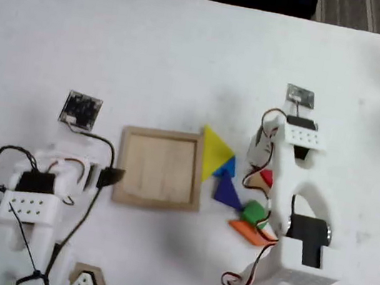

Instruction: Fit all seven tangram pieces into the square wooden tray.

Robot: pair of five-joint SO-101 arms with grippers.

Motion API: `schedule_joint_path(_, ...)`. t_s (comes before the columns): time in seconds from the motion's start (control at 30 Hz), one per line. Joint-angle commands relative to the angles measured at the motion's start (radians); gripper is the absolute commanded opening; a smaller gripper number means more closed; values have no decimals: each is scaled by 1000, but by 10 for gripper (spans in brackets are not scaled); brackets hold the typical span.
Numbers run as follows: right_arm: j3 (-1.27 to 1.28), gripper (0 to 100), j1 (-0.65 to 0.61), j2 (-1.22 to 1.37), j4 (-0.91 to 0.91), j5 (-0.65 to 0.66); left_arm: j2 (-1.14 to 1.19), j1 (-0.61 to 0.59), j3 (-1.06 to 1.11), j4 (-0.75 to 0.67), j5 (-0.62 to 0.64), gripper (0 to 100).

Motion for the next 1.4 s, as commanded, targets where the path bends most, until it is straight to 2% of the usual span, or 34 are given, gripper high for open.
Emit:
schedule_joint_path(0.0, -6, 324, 7, -25, -18, -25, -5, 10, -8, -9, -9, 388)
schedule_joint_path(0.1, -41, 325, 12, 33, -13, -3, -5, 10, -8, -9, -9, 388)
schedule_joint_path(0.3, -160, 325, 42, 139, 125, 48, -5, 8, -8, -9, -9, 388)
schedule_joint_path(0.83, -167, 326, 65, 148, 168, 121, -5, 7, -8, -9, -9, 388)
schedule_joint_path(1.1, -172, 326, 82, 153, 196, 331, -5, 7, -8, -9, -9, 388)
schedule_joint_path(1.37, -175, 326, 77, 147, 177, 411, -5, 7, -8, -9, -9, 388)
